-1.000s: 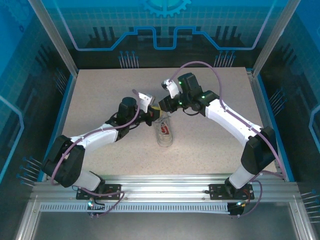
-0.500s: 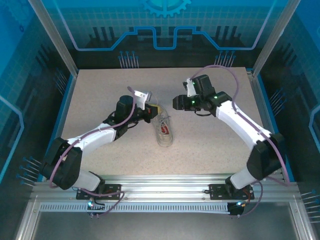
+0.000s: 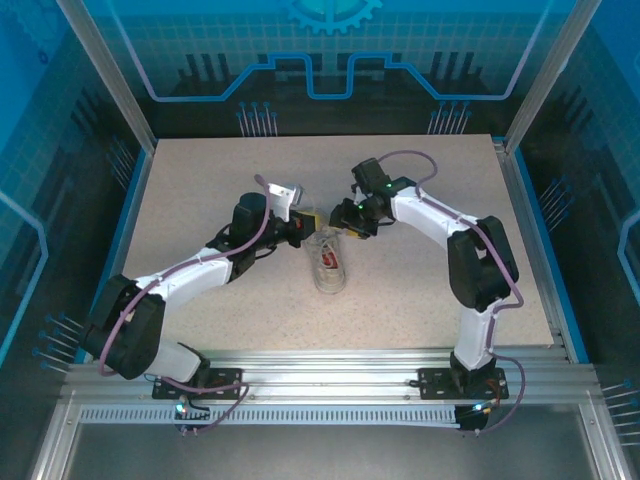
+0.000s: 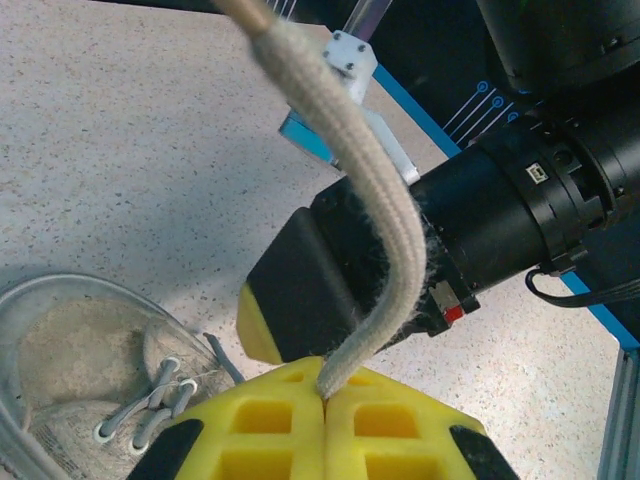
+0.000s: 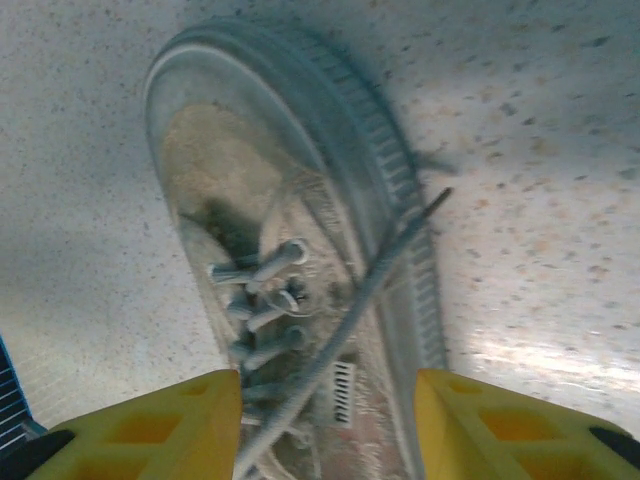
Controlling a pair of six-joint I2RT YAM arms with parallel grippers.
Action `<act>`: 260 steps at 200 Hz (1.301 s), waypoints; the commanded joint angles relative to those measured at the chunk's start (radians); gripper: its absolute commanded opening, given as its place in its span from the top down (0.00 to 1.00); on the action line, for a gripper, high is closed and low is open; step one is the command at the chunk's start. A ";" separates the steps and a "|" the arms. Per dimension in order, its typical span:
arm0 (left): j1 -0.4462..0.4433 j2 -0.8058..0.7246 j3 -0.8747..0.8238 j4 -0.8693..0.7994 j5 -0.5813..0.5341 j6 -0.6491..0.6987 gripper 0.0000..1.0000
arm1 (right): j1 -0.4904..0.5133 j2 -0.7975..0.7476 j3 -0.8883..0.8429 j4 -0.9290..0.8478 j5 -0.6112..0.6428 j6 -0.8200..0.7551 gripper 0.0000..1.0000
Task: Tie the shoes
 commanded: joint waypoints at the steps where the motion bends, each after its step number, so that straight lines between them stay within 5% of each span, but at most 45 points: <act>1: 0.005 0.001 -0.017 0.003 0.026 0.002 1.00 | 0.027 0.025 0.018 -0.013 -0.021 0.046 0.52; 113: 0.004 -0.010 -0.005 -0.035 0.034 0.029 1.00 | 0.041 0.074 -0.011 0.018 -0.046 0.075 0.61; 149: 0.004 -0.020 -0.005 -0.042 0.043 0.029 1.00 | 0.041 0.066 -0.043 0.074 -0.069 0.104 0.78; 193: -0.001 -0.050 0.004 -0.063 0.055 0.031 1.00 | 0.037 -0.023 -0.113 0.157 -0.019 0.125 1.00; 260: -0.021 -0.080 0.049 -0.070 0.071 -0.002 1.00 | 0.035 -0.251 -0.236 0.289 0.106 0.116 1.00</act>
